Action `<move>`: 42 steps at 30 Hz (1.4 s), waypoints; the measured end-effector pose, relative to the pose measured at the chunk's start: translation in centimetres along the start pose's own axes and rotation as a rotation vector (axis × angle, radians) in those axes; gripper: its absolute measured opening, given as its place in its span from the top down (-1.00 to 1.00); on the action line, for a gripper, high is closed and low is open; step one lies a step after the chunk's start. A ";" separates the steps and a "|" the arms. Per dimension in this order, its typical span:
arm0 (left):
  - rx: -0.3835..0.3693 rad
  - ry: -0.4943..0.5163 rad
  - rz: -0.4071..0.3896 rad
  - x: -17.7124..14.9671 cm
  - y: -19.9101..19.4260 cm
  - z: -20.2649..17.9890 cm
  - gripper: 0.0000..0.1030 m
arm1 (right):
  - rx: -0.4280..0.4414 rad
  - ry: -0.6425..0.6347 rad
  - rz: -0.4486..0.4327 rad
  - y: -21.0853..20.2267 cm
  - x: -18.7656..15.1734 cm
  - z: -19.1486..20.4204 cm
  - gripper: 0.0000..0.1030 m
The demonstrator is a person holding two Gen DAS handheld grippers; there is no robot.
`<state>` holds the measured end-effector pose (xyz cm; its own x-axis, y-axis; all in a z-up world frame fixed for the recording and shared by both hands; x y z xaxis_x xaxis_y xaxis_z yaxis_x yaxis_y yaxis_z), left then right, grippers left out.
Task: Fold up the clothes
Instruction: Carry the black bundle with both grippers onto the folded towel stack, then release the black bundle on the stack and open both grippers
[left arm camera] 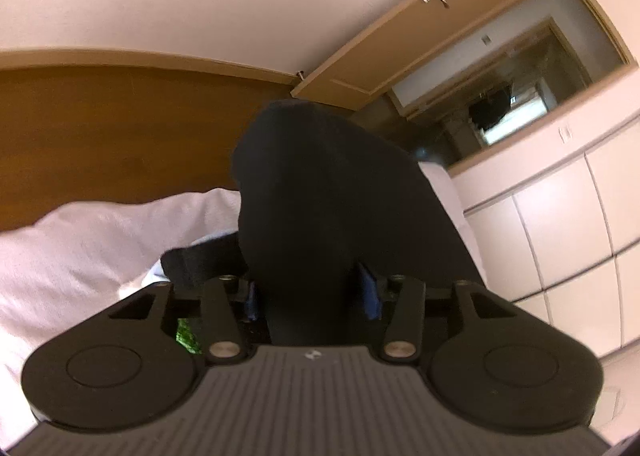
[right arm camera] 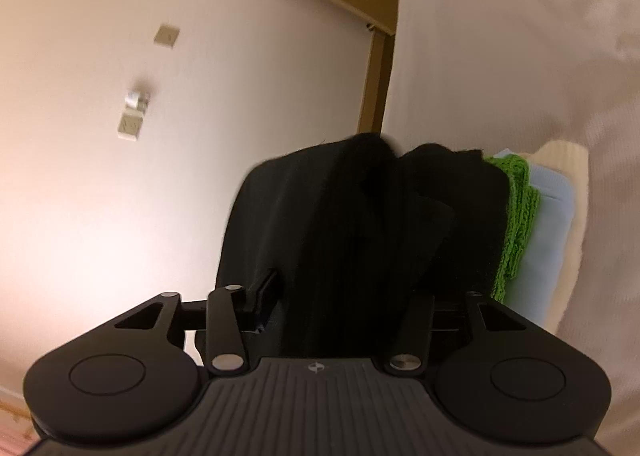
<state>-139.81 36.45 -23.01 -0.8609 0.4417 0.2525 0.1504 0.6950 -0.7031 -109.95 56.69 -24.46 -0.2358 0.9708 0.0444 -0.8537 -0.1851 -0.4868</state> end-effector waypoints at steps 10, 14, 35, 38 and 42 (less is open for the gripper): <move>0.087 0.104 0.028 -1.0 -0.4 -2.1 0.15 | -0.040 0.081 -0.113 -5.5 0.0 -2.1 0.51; 0.122 0.154 0.038 -1.4 -0.8 -3.2 0.15 | -0.103 0.150 -0.128 -5.1 1.1 -3.8 0.30; 0.387 0.344 -0.023 0.8 0.2 -5.9 0.26 | -0.539 -0.421 -0.228 -2.3 0.9 0.4 0.28; 0.349 0.318 -0.061 0.1 -2.4 -6.5 0.31 | -0.507 -0.427 -0.262 -4.0 0.0 1.4 0.25; 0.308 0.359 -0.056 -3.2 -5.3 -8.1 0.30 | -0.475 -0.468 -0.280 -5.7 -2.7 3.1 0.06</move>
<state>-133.92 35.92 -14.71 -0.6332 0.6143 0.4708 -0.0890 0.5464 -0.8328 -105.86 54.66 -19.07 -0.3028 0.7852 0.5402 -0.6420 0.2508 -0.7245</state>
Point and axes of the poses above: each gripper's, at about its wrist camera, not at the fingertips, and y roughly the way its jaws point, z to its left, x to its top, the point moved 3 cm from there along y, roughly the way its jaws point, and after that the axes turned 15 degrees about z, right-handed, at the moved point
